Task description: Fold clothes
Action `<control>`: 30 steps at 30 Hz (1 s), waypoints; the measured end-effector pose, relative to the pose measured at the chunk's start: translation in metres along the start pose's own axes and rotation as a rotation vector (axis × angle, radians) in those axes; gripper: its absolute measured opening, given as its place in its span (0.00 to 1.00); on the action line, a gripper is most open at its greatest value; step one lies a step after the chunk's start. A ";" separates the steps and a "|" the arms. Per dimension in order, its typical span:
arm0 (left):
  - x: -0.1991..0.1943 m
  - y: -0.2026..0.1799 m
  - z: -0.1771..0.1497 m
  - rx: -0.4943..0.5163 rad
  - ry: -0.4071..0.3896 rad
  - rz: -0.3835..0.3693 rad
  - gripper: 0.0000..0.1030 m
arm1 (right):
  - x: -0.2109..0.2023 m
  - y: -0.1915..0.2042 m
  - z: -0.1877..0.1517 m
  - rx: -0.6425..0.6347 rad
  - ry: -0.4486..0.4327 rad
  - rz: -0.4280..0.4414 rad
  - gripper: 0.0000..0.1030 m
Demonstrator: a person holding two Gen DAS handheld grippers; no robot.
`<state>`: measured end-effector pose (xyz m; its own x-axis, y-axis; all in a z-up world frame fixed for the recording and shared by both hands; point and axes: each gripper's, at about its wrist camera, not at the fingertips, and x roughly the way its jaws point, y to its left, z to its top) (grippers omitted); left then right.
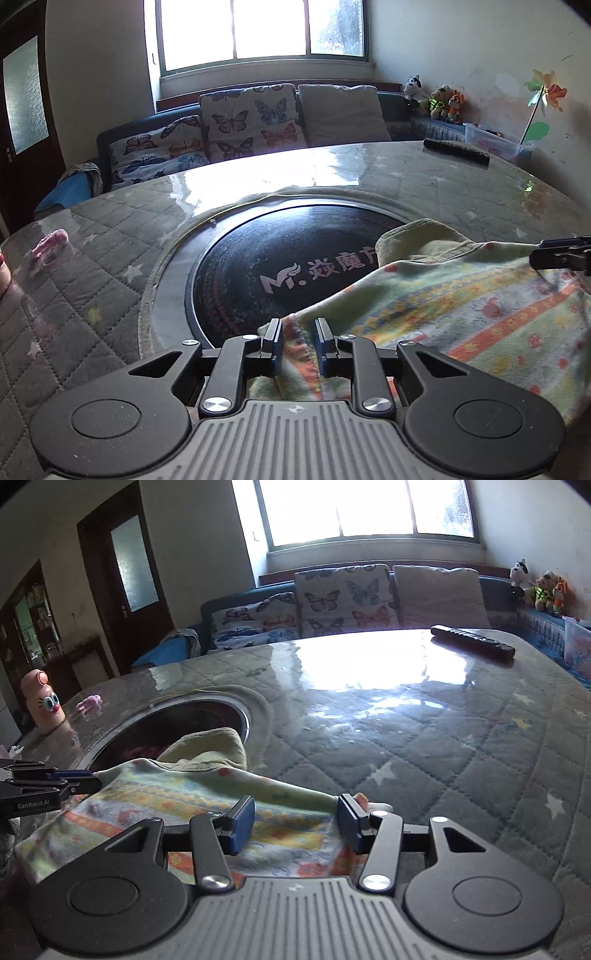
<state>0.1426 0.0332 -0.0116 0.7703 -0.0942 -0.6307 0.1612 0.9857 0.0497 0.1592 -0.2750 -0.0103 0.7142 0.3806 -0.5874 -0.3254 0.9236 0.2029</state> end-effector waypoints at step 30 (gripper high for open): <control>-0.034 0.007 -0.016 -0.114 -0.008 0.052 0.69 | -0.027 0.051 -0.029 -0.143 -0.001 0.020 0.73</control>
